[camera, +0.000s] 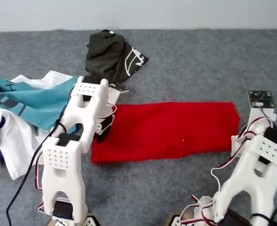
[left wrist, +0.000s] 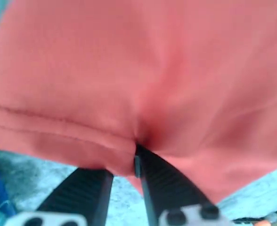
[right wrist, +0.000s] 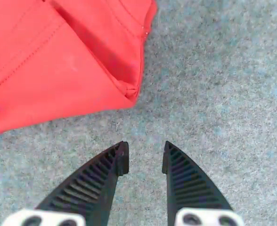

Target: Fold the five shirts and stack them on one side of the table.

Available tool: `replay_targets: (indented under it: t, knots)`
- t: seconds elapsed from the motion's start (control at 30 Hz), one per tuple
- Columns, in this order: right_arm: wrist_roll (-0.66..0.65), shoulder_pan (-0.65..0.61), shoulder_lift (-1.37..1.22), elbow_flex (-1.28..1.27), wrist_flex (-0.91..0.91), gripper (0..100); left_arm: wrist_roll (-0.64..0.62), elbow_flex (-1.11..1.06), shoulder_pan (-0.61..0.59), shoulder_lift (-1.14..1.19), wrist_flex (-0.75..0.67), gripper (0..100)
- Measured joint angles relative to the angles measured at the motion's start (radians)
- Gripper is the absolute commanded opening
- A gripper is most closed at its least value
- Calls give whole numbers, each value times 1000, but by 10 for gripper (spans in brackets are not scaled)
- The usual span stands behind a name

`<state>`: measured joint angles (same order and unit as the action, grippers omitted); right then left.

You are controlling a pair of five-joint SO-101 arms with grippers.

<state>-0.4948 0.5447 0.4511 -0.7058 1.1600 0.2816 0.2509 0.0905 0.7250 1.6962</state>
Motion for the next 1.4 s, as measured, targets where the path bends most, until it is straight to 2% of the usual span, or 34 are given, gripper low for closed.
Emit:
replay_targets:
  t: [0.17, 0.37, 0.6, 0.8, 0.9, 1.0, 1.23, 1.4]
  knots:
    - [0, 0, 0, 0, 5, 125, -94, 103, -2, 5, 38, 13]
    - [0, 0, 0, 0, 40, 125, -124, 120, 15, -146, 34, 13]
    - [-2, 8, 0, 0, 43, 125, -129, 29, 158, -344, 34, 13]
    - [-2, 121, 0, 0, 43, 125, -129, -18, 298, -385, 34, 13]
    - [-14, 180, 0, 0, 43, 125, -129, -21, 310, -385, 32, 13]
    - [-43, 207, 0, 0, 43, 125, -129, -23, 265, -385, 34, 13]
    - [-54, 216, 0, 0, 43, 125, -49, -23, 14, -385, 34, 13]
    - [-54, 216, 0, 0, 43, 125, 0, -23, -101, -385, 34, 13]
